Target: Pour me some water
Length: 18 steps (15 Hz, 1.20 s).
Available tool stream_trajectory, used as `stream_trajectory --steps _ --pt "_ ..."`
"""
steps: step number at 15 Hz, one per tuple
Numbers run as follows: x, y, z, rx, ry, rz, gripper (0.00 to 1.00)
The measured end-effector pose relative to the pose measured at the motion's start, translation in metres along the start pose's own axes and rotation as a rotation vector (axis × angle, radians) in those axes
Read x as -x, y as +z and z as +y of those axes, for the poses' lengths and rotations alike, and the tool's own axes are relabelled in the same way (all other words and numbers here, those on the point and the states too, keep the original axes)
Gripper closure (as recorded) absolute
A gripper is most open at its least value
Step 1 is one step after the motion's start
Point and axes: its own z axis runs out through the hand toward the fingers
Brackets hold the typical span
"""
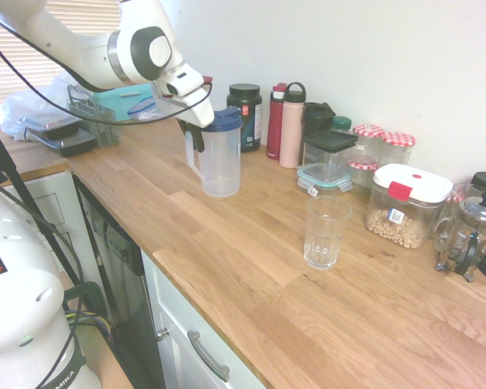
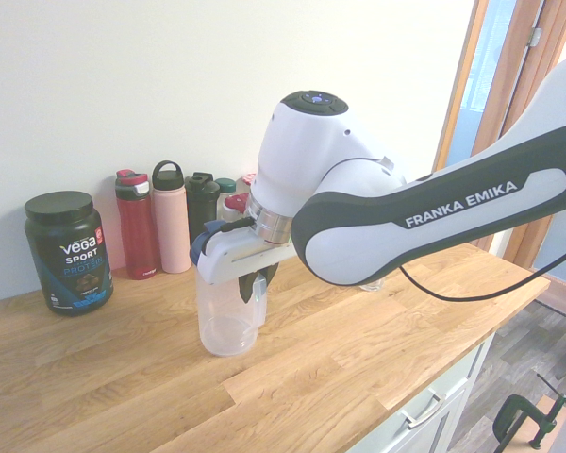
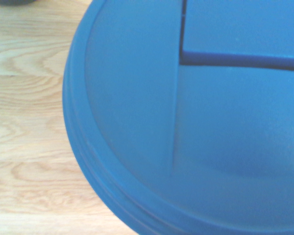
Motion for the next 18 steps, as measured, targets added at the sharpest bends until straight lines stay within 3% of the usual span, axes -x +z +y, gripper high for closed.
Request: stream_trajectory --steps 3,6,11,18 --pt "-0.01 -0.03 0.011 -0.019 -0.007 -0.008 1.0" --pt "-0.018 -0.084 0.052 0.008 -0.096 -0.052 1.0" --pt "-0.06 -0.142 0.164 0.042 -0.242 -0.167 1.0" --pt "-0.153 -0.146 0.331 0.003 -0.3 -0.2 1.0"
